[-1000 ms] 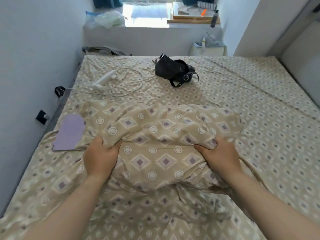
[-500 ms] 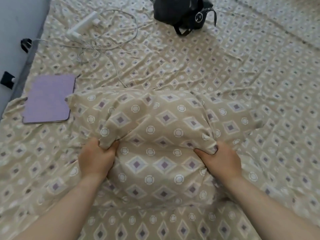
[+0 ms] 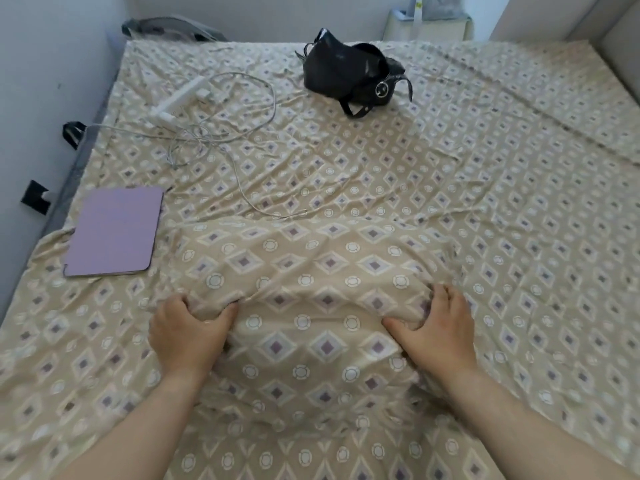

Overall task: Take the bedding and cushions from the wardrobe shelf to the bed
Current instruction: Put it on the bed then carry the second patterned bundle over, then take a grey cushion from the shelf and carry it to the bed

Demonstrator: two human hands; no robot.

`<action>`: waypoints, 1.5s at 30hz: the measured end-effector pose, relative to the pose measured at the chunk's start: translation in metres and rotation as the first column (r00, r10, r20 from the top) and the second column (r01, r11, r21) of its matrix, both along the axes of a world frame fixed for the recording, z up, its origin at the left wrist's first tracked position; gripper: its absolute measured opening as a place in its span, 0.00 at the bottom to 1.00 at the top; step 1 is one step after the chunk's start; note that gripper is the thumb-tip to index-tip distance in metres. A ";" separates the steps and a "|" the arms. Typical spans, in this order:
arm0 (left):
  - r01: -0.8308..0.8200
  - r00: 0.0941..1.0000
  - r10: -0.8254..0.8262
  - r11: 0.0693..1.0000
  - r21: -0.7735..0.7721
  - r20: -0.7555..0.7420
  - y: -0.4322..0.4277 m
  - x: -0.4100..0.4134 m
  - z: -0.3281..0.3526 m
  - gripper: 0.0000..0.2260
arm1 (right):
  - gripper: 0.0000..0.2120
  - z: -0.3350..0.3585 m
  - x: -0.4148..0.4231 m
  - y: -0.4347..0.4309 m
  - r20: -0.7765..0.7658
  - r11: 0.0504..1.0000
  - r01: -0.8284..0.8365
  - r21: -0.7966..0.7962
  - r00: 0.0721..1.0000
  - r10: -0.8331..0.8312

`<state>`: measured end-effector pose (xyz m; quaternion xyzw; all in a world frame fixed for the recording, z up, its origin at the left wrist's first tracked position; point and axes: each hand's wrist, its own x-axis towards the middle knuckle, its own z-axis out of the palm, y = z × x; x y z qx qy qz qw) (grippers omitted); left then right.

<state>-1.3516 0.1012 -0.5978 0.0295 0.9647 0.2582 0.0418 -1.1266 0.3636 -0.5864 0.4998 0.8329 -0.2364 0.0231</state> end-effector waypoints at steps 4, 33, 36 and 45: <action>0.109 0.994 -0.107 0.991 0.074 -0.023 0.001 -0.003 0.036 0.39 | 0.55 0.035 -0.008 0.000 -0.055 0.996 -0.087 -0.015 0.995 0.086; 0.736 0.630 -0.677 0.364 0.570 -0.382 0.154 0.174 0.398 0.29 | 0.45 0.396 0.217 -0.023 -0.391 0.913 0.198 0.356 0.919 -0.047; 0.770 0.555 -0.730 0.269 0.579 -0.400 0.183 0.228 0.419 0.29 | 0.55 0.409 0.280 -0.018 -0.403 0.877 0.300 0.376 0.905 -0.137; 0.767 0.280 -0.834 -0.103 0.633 -0.476 0.255 0.418 0.476 0.19 | 0.56 0.463 0.481 -0.031 -0.485 0.689 0.573 0.444 0.800 -0.353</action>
